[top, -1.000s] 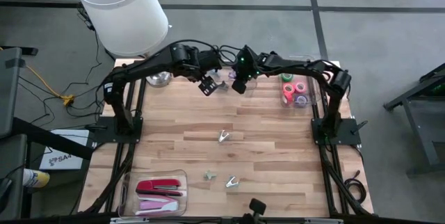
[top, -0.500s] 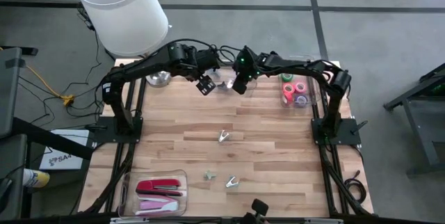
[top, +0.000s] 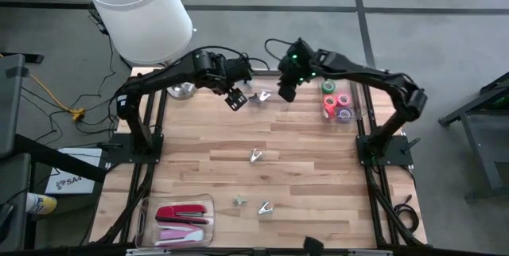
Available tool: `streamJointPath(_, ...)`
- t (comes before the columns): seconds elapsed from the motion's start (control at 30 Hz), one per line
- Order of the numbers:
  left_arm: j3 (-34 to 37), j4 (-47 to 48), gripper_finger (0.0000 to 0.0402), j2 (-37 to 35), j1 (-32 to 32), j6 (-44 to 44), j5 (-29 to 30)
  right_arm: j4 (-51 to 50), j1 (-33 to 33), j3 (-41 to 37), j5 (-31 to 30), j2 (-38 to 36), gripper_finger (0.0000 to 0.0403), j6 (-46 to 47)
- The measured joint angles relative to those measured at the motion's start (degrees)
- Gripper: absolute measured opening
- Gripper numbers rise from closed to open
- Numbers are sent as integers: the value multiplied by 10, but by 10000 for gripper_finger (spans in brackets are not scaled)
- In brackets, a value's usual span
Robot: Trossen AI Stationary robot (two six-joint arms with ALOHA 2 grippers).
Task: Pick and place Stapler, Stapler remover, tape
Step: Put the top gray staple remover into the top left transparent bin
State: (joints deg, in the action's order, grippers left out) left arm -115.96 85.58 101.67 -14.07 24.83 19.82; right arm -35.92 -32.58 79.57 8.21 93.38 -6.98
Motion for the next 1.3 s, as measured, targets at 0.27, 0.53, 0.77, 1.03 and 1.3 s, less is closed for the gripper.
streamJointPath(0.27, 59, -3, 278, 1, 23, 50, -15, -53, -1, -16, -42, -118, 108, -10)
streamJointPath(0.53, 143, -91, 278, 1, 74, 118, -66, -154, -1, -26, -72, -206, 138, 25)
streamJointPath(0.77, 229, -206, 278, 1, 106, 199, -121, -226, -1, -26, -80, -239, 206, 35)
streamJointPath(1.03, 309, -317, 278, 1, 119, 279, -192, -266, -1, -26, -69, -257, 262, 7)
streamJointPath(1.3, 362, -429, 278, 26, 158, 280, -195, -277, -1, -26, -42, -279, 267, -11)
